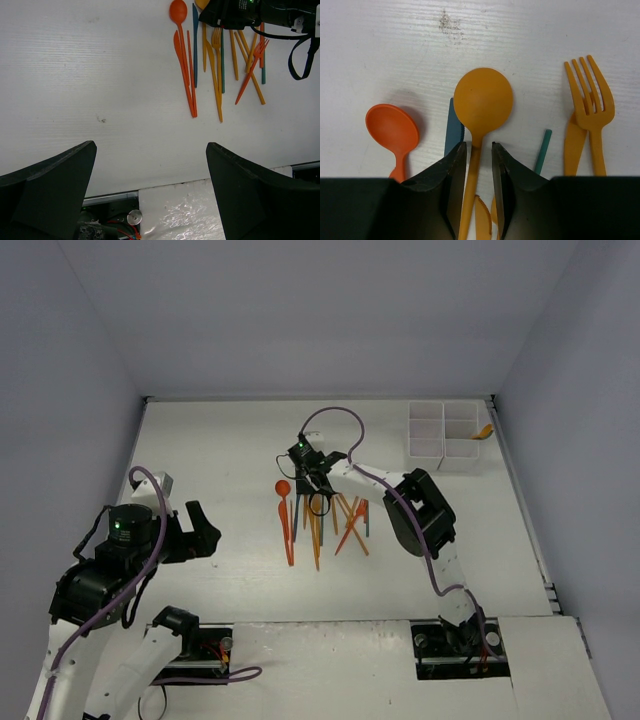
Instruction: Sort the eating utensils into containers
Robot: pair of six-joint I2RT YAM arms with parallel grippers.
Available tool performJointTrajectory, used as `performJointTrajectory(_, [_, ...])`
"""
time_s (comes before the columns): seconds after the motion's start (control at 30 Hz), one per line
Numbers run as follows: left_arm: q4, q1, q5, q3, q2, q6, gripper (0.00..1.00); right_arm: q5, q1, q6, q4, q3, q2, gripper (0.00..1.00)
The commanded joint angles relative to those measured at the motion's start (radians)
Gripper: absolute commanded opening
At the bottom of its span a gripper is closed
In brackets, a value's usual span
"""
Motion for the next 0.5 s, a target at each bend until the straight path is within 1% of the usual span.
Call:
performJointTrajectory(0.0, [0.014,-0.006,0.015,0.012,-0.002,-0.004,0.90,0.046,0.006,0.013,0.000,0.040,0.019,0.23])
performJointTrajectory(0.1, [0.008,-0.006,0.015,0.012,-0.008,0.000,0.90,0.054,0.006,0.017,0.000,0.043,0.031,0.21])
performJointTrajectory(0.2, [0.003,-0.006,0.016,0.014,-0.012,0.004,0.90,0.060,0.005,0.016,0.000,0.050,0.041,0.17])
performJointTrajectory(0.27, [0.001,-0.006,0.017,0.014,-0.013,0.004,0.90,0.068,0.005,0.016,0.000,0.053,0.038,0.11])
performJointTrajectory(0.33, [-0.001,-0.006,0.017,0.016,-0.015,0.007,0.90,0.080,0.005,0.016,0.000,0.059,0.026,0.02])
performJointTrajectory(0.37, [-0.002,-0.006,0.017,0.017,-0.016,0.007,0.90,0.090,0.005,0.017,0.000,0.063,0.013,0.00])
performJointTrajectory(0.47, [-0.004,-0.006,0.016,0.020,-0.019,0.007,0.90,0.115,0.005,0.006,0.001,0.079,-0.042,0.00])
